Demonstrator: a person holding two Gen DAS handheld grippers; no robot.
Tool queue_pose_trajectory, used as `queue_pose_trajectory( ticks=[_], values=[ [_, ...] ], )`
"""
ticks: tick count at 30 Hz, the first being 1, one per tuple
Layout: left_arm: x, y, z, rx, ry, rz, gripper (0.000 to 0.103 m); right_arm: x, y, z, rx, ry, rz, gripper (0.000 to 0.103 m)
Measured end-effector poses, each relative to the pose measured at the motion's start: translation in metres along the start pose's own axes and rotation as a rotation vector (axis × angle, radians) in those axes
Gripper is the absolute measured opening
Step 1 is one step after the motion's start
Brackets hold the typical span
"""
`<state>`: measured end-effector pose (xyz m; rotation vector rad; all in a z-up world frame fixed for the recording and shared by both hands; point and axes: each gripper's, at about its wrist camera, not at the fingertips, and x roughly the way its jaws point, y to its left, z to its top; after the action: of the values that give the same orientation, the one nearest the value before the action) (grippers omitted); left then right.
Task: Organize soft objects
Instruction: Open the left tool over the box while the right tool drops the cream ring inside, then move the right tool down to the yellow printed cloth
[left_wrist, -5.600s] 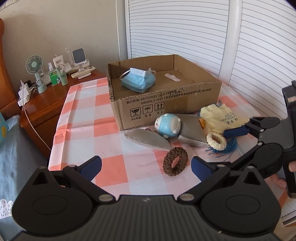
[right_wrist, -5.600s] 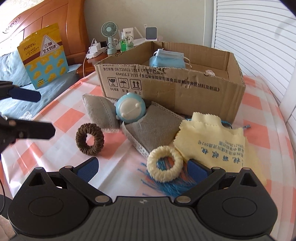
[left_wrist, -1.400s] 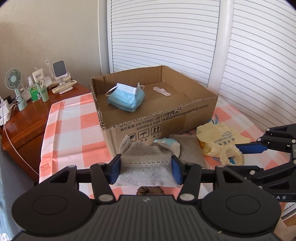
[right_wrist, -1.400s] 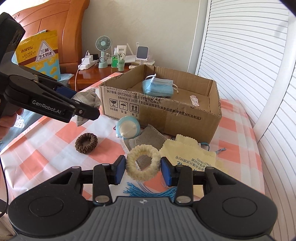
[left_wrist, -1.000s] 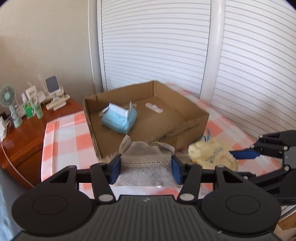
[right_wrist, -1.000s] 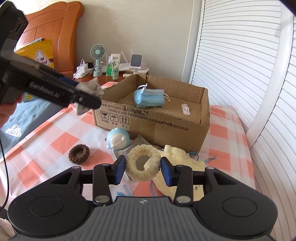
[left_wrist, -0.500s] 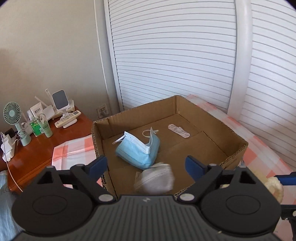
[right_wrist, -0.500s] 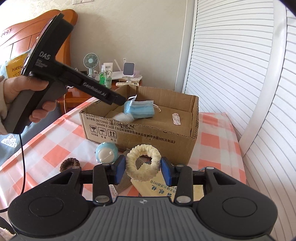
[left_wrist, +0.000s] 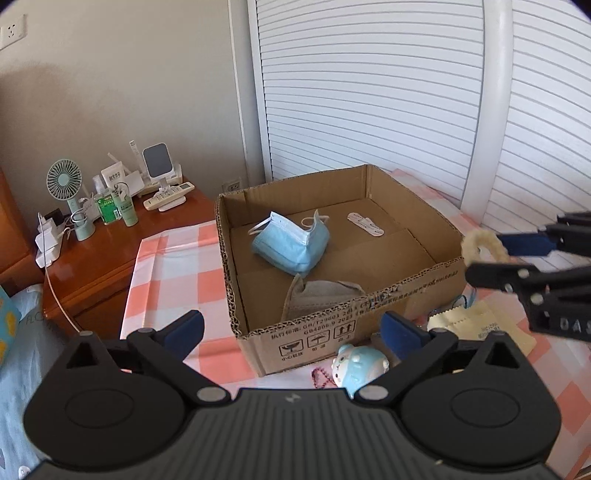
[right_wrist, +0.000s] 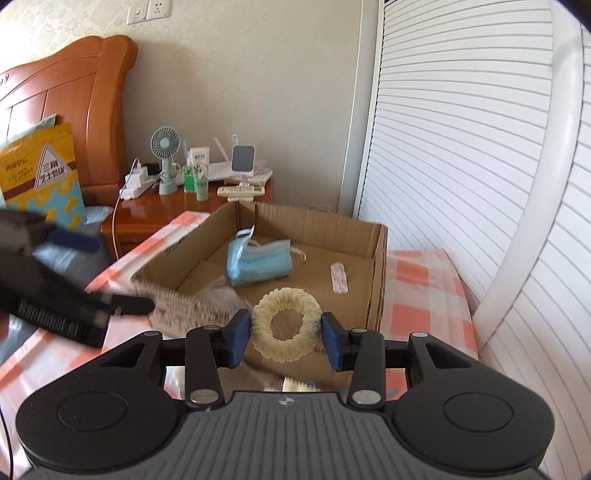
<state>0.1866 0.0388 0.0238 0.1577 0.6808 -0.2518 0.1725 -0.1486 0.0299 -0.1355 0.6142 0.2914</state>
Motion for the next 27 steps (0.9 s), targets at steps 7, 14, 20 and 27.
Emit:
queue_pose_trajectory(
  ticks=[7,14,20,27],
  values=[
    [-0.004,-0.008,-0.007,-0.015,0.017,-0.013,0.102,0.051,-0.011,0.045,0.007,0.005,-0.034,0.047],
    [-0.004,-0.009,-0.011,-0.017,0.037,-0.001,0.102,0.089,-0.024,0.061,0.088,0.0,-0.063,0.099],
    [-0.012,-0.007,-0.013,-0.023,0.031,0.007,0.102,0.082,-0.02,0.05,0.115,0.056,-0.085,0.103],
    [-0.025,-0.007,-0.015,-0.034,0.014,0.017,0.102,0.053,-0.017,0.031,0.175,0.102,-0.11,0.103]
  ],
)
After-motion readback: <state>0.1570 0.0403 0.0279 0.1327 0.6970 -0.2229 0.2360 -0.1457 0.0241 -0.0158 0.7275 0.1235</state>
